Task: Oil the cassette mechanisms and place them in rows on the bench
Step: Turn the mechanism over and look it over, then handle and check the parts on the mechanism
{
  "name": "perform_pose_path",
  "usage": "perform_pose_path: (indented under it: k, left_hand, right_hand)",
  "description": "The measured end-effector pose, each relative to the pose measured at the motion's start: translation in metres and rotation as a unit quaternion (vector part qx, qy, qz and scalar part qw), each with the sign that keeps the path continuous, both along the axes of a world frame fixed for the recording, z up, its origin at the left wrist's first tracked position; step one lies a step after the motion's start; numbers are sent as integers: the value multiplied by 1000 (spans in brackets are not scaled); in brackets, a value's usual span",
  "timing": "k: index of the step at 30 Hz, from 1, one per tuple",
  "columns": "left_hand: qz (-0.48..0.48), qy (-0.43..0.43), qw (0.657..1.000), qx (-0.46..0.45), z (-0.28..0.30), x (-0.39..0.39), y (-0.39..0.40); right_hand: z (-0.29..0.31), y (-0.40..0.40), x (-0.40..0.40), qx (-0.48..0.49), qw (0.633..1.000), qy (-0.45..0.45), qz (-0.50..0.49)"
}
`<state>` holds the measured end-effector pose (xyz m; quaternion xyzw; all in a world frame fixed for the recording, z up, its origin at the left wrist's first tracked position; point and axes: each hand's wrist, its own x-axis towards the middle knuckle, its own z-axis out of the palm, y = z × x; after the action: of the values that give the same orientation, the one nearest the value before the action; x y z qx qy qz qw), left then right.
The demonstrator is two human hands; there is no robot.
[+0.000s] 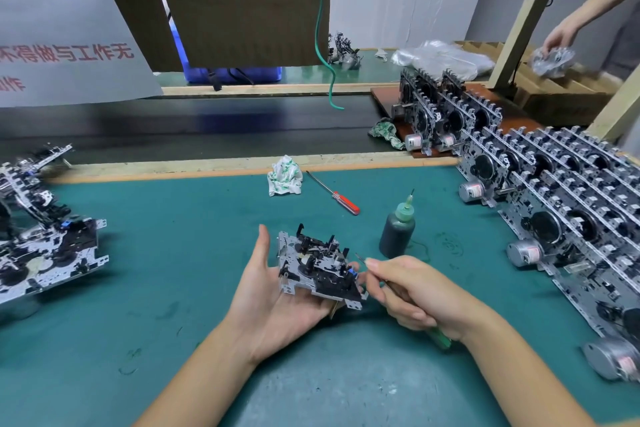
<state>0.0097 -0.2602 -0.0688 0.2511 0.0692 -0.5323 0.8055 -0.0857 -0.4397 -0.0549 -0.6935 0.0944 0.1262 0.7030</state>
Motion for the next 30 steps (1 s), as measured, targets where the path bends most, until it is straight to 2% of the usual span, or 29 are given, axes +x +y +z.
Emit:
perform_pose_path:
  k: [5,8,10,12,15,16,19,23,25,27,28,29,30]
  left_hand:
    - [-5,-21,1000,11,-3,1,0]
    - [-40,-60,996,51,-5,5,2]
    - [-76,-87,991,66,-2,9,5]
    - [-123,-125,981,81,-2,12,10]
    - [-184,-189,958,114,0,16,16]
    - [-194,-198,952,131,1,16,17]
    - [-208,-246,929,180,4,15,18]
    - [-227,-306,890,252,7,15,17]
    - [-224,-307,894,235,10,17,22]
    - [-163,-344,883,274,11,16,29]
    - [-108,-404,840,345,11,13,32]
    - [-56,-490,750,440,11,8,35]
    - [-32,-578,632,515,11,-1,39]
  right_hand:
    - [1,0,-2,-25,1000,-3,9]
    - [0,-1,-2,-114,990,-63,-59]
    - [-6,-5,-3,-263,952,-107,-117]
    - [-11,-8,-3,-411,894,-115,-137]
    - [-13,-4,-7,-552,813,-166,-88]
    - [-14,-3,-10,-578,792,-189,-43]
    - [-16,5,-23,-583,776,-238,43]
    - [-16,10,-37,-659,697,-283,7]
    - [-19,8,-45,-668,687,-285,-21]
    - [-20,9,-52,-658,697,-280,-58]
    - [-21,9,-54,-651,702,-280,-74]
    - [-22,10,-55,-648,702,-282,-83]
    - [-23,10,-55,-650,699,-286,-85]
